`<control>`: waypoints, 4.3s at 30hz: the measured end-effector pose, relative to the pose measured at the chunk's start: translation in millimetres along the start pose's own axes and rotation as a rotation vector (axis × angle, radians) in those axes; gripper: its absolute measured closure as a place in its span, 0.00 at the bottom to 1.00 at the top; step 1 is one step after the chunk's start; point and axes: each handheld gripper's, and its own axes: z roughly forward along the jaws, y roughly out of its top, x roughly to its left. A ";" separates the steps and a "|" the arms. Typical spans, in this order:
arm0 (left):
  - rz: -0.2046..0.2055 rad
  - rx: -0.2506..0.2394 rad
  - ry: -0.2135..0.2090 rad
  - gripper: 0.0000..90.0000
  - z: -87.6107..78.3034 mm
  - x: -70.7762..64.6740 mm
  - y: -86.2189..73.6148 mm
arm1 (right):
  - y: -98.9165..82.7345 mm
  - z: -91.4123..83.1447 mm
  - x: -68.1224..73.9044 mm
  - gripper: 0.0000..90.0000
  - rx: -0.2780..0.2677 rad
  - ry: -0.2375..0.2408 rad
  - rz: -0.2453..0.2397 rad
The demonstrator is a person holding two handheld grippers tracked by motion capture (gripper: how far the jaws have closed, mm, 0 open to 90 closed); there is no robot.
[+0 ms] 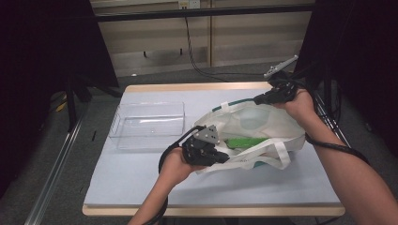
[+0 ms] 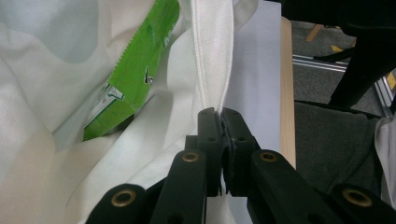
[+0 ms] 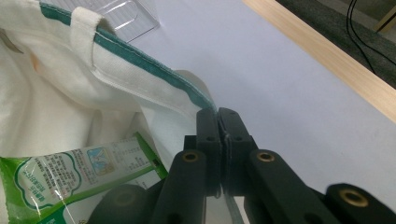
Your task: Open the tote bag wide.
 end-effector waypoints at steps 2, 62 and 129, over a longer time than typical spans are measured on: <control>-0.003 -0.005 -0.001 0.97 1.2 -0.4 -1.3 | -0.3 0.4 -0.2 0.98 0.002 -0.001 0.001; -0.044 -0.017 -0.021 0.93 10.0 0.4 1.3 | -4.1 3.8 -3.3 0.98 -0.001 -0.027 0.018; -0.073 0.035 -0.082 0.98 34.0 -4.7 -31.3 | -23.8 27.9 -25.7 0.98 -0.005 -0.066 0.110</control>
